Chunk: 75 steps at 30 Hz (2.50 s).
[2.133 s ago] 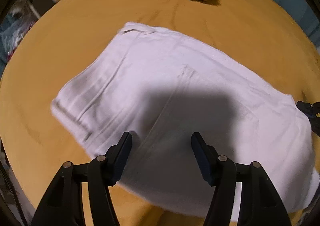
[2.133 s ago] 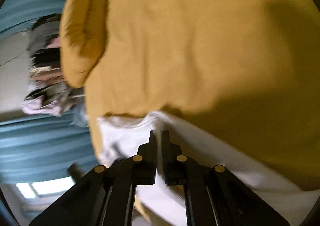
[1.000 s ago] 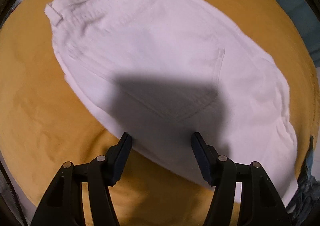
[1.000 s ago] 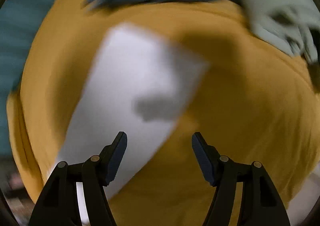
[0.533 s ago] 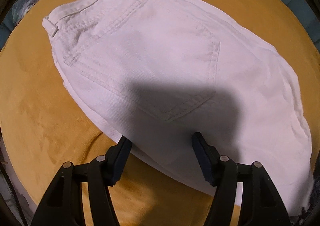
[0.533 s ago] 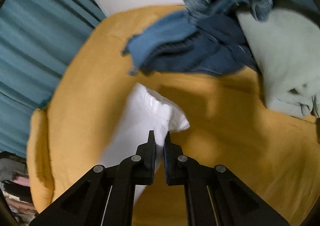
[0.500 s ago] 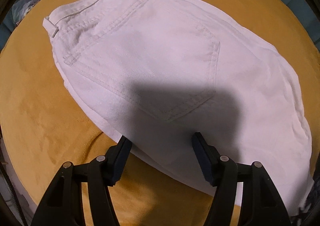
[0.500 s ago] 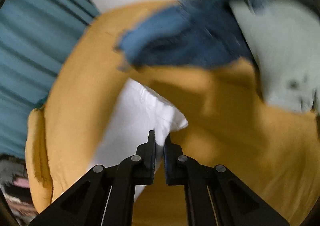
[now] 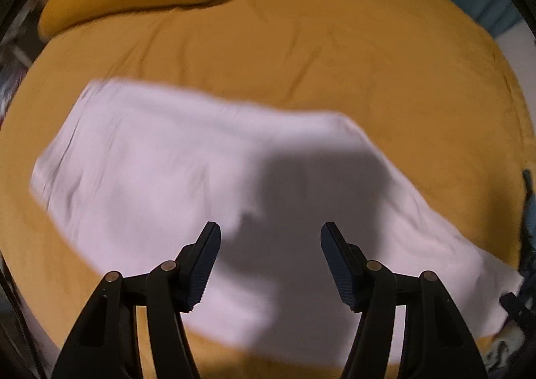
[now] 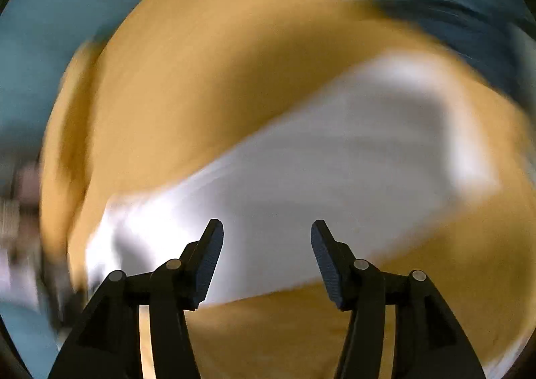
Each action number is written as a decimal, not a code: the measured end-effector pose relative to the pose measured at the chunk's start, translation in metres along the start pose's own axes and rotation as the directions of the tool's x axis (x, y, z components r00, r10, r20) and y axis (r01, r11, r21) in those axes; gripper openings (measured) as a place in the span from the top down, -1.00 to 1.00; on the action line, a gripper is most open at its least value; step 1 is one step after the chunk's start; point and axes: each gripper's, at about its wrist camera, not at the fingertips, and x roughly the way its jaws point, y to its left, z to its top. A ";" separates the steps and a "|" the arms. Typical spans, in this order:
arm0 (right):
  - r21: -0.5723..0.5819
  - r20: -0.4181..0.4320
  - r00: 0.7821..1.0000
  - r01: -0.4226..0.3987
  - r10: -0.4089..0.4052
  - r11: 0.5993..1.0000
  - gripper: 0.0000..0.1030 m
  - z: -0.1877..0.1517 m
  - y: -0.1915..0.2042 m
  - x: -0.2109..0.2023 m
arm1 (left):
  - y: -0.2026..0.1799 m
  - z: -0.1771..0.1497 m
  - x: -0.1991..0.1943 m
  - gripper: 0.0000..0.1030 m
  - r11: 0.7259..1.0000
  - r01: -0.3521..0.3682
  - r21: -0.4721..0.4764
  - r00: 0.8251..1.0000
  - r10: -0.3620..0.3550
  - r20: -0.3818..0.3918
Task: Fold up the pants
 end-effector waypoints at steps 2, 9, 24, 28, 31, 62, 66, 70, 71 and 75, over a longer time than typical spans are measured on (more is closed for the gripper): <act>-0.283 -0.074 0.997 0.015 -0.037 0.959 -0.11 0.020 0.063 0.038 | 0.004 0.015 0.023 -0.16 1.000 -0.008 0.024 0.999 0.009 -0.043; -0.654 -0.206 0.955 0.027 -0.213 0.756 0.78 0.051 0.149 0.134 | 0.000 0.054 0.061 -0.17 1.000 -0.010 0.016 0.998 0.011 -0.065; -0.206 -0.076 0.996 -0.064 0.050 0.976 0.77 0.083 0.096 0.106 | 0.013 0.103 0.103 -0.37 0.998 -0.036 0.054 0.995 0.041 -0.090; -0.327 -0.177 0.982 -0.127 0.071 0.936 0.01 0.060 0.136 0.121 | 0.022 0.095 0.096 -0.39 0.996 -0.030 0.085 0.996 0.037 -0.086; -0.476 -0.204 0.967 0.038 -0.152 0.879 0.67 0.042 0.149 0.165 | 0.027 0.090 0.098 -0.48 0.994 -0.015 0.107 0.996 0.024 -0.086; 0.647 0.001 0.983 -0.141 0.184 0.749 0.89 -0.145 -0.030 0.098 | 0.185 -0.069 0.064 0.71 0.836 0.189 -0.515 0.934 -0.315 -0.168; 0.592 -0.039 0.990 -0.084 0.133 0.802 0.91 -0.140 -0.057 0.068 | 0.179 -0.071 0.067 0.72 0.864 0.162 -0.477 0.940 -0.282 -0.191; 0.653 -0.077 0.970 -0.125 0.229 0.747 0.77 -0.133 -0.061 0.098 | 0.154 -0.047 0.066 0.62 0.883 0.135 -0.449 0.944 -0.252 -0.211; 0.674 -0.061 0.962 -0.157 0.266 0.722 0.63 -0.135 -0.068 0.094 | 0.150 -0.047 0.056 0.59 0.900 0.123 -0.418 0.951 -0.227 -0.209; 0.685 0.132 0.972 -0.232 0.195 0.691 -0.50 -0.152 -0.111 0.029 | 0.114 -0.049 0.024 0.01 0.966 0.090 -0.242 0.980 -0.129 -0.151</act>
